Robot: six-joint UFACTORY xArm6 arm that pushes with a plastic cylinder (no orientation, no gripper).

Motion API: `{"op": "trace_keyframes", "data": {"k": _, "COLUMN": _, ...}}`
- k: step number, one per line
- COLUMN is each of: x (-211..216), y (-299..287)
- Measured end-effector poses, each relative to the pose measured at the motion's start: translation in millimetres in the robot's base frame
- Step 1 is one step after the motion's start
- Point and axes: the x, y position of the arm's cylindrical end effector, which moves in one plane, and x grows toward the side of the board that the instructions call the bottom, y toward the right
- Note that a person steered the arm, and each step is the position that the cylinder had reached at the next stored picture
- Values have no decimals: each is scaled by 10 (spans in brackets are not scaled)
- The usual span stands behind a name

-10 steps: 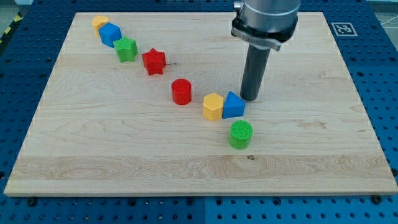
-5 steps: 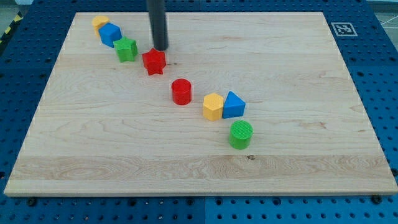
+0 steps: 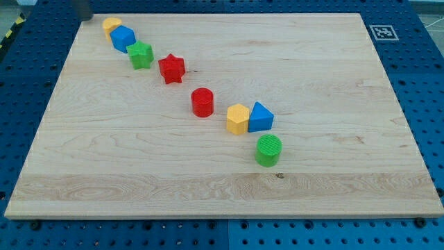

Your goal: Point your arm towards the yellow heart

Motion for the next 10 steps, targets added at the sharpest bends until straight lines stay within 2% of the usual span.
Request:
{"op": "trace_keyframes", "data": {"k": 2, "x": 475, "y": 2}}
{"op": "trace_keyframes", "data": {"k": 3, "x": 108, "y": 74}}
{"op": "trace_keyframes", "data": {"k": 4, "x": 0, "y": 332}}
{"op": "trace_keyframes", "data": {"k": 5, "x": 14, "y": 352}}
{"op": "trace_keyframes", "data": {"k": 6, "x": 74, "y": 753}}
{"op": "trace_keyframes", "data": {"k": 8, "x": 96, "y": 585}}
{"op": "trace_keyframes", "data": {"k": 9, "x": 391, "y": 386}}
{"op": "trace_keyframes", "data": {"k": 10, "x": 979, "y": 271}}
